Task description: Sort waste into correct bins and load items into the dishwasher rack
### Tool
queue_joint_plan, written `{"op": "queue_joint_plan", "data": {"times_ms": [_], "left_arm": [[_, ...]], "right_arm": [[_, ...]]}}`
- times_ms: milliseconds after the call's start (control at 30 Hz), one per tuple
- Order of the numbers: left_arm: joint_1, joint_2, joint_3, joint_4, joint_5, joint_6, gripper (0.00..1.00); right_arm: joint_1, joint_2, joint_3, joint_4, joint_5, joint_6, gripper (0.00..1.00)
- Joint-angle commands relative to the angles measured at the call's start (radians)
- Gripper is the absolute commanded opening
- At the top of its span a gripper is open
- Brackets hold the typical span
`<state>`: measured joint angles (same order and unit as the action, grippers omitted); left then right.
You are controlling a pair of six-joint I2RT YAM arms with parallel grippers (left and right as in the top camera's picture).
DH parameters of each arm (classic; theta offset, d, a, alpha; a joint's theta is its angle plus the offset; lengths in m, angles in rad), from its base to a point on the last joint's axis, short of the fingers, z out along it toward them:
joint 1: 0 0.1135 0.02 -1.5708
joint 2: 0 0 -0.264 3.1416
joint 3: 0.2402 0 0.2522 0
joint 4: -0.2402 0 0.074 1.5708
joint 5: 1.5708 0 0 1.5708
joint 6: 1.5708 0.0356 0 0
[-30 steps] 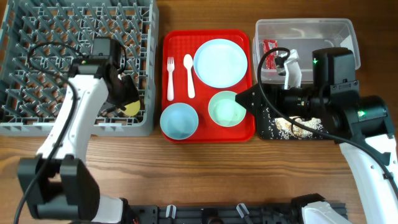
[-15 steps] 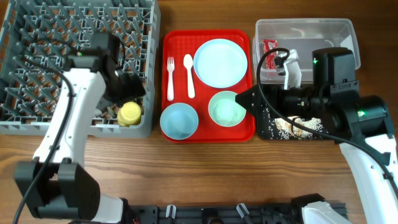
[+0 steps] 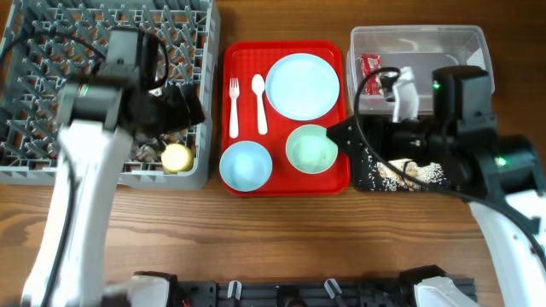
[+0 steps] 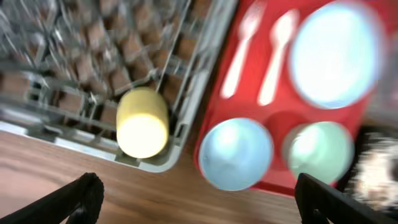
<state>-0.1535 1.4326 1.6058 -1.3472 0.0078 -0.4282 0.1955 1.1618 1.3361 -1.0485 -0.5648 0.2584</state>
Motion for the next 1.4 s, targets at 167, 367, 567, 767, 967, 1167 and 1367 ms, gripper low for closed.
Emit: {"op": "queue_joint_plan", "data": {"times_ms": [167,367,567,767,967,1167,1367], "left_arm": [[-0.021,-0.356,0.050,0.031,-0.066,-0.006,1.00],[-0.021,-0.434,0.050,0.026,-0.066,-0.006,1.00],[-0.021,-0.443,0.050,0.026,-0.066,-0.006,1.00],[-0.021,-0.442,0.050,0.025,-0.066,-0.006,1.00],[-0.021,-0.442,0.050,0.025,-0.066,-0.006,1.00],[-0.021,-0.442,0.050,0.025,-0.066,-0.006,1.00],[-0.021,-0.442,0.050,0.025,-0.066,-0.006,1.00]], "right_arm": [[0.003,-0.288,0.097,0.046,0.221,-0.022,1.00],[0.003,-0.333,0.097,0.033,0.221,-0.019,1.00],[0.003,-0.321,0.097,0.013,0.220,-0.012,1.00],[0.003,-0.319,0.097,-0.016,0.221,0.243,1.00],[0.003,-0.319,0.098,-0.060,0.285,0.237,1.00],[0.003,-0.336,0.094,-0.076,0.353,0.100,1.00],[-0.012,-0.476,-0.087,0.064,0.557,0.100,1.00]]}}
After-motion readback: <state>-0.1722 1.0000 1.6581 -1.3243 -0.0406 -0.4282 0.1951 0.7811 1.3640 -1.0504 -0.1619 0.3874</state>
